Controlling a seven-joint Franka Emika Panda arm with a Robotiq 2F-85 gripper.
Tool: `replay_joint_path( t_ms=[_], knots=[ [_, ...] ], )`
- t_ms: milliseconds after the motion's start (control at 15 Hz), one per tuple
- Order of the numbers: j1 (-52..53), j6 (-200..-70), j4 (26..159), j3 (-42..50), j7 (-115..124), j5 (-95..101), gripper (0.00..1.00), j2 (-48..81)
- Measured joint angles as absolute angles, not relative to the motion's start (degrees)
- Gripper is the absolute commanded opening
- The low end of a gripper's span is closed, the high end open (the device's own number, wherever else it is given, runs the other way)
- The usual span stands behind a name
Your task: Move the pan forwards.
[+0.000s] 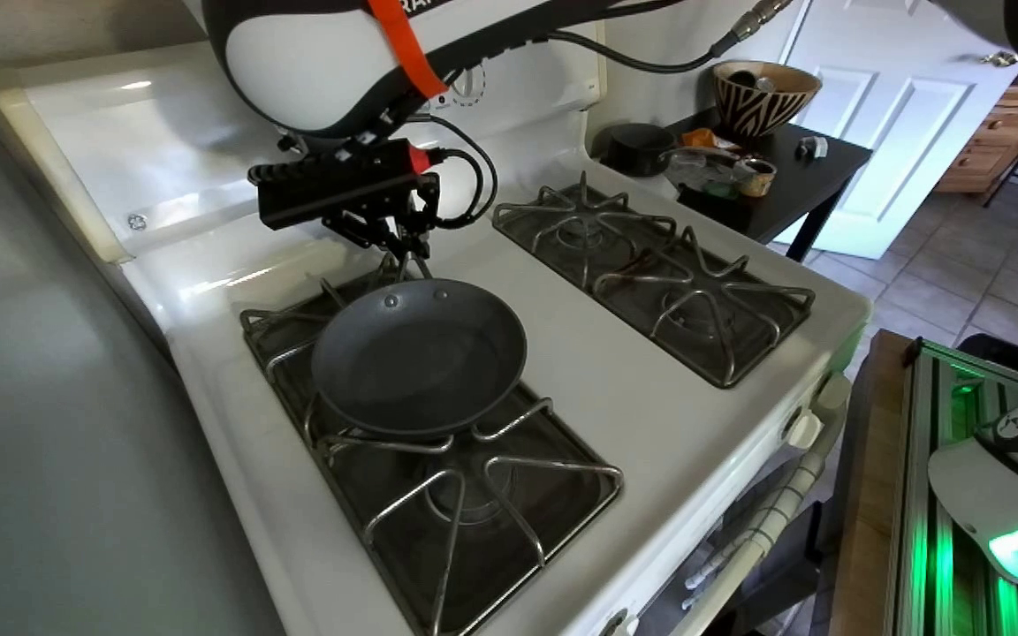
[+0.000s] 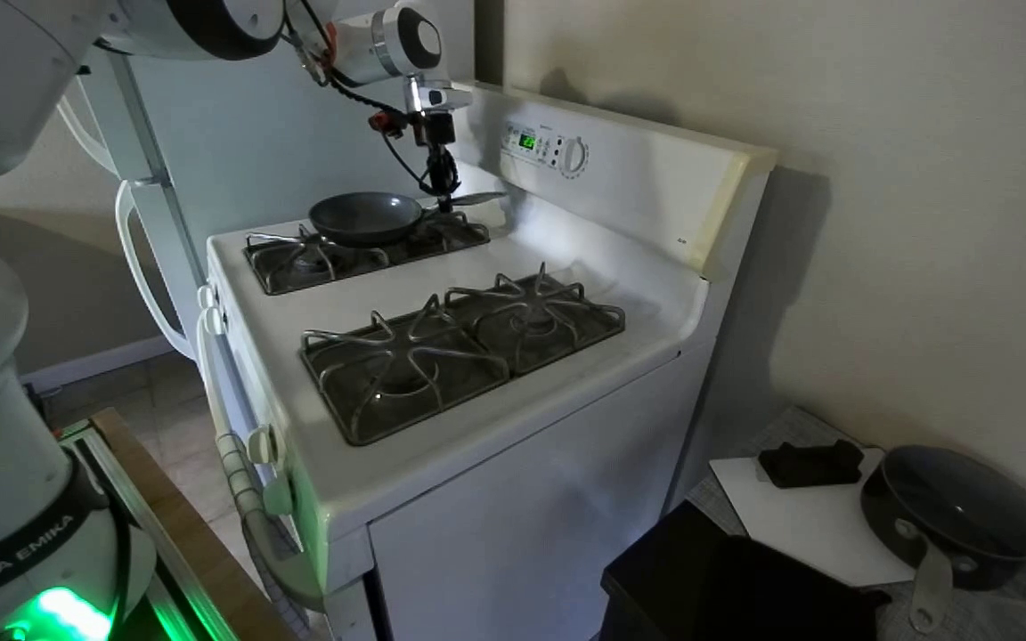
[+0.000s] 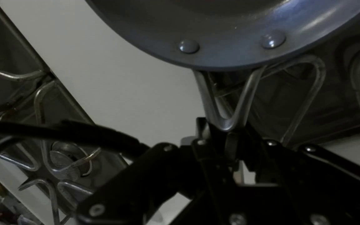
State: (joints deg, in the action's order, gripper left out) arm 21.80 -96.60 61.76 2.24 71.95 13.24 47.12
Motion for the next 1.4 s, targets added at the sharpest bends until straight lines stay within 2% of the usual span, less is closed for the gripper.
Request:
replay_joint_path(
  t_ms=[1400],
  knots=[
    [23.77, -96.78, 68.73, 1.36, 71.91, 13.23, 0.05, 42.85]
  ],
)
